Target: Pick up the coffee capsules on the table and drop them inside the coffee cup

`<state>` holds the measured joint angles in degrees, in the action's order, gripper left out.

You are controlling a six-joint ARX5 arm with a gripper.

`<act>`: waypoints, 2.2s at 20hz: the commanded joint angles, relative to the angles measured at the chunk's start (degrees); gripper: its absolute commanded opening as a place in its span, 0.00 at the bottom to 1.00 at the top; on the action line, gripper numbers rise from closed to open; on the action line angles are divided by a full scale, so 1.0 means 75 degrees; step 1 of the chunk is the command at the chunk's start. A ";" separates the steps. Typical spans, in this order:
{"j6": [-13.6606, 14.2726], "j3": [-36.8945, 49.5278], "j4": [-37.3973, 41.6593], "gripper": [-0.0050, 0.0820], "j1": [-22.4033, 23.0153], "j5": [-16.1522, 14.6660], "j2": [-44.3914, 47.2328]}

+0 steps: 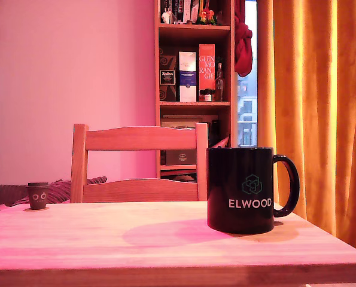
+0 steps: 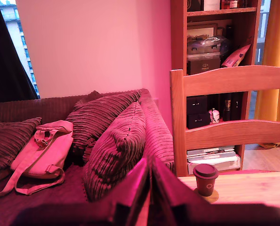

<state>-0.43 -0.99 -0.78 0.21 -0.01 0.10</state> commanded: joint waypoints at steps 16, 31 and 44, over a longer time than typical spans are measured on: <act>-0.0577 0.0015 0.0752 0.03 -0.0405 -0.1964 0.0682; -0.1291 0.0015 0.2632 0.03 0.0297 -0.2040 0.2652; -0.1102 -0.0329 0.3048 0.03 0.0335 -0.1332 0.4797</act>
<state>-9.50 -2.50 21.32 2.42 -10.13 35.29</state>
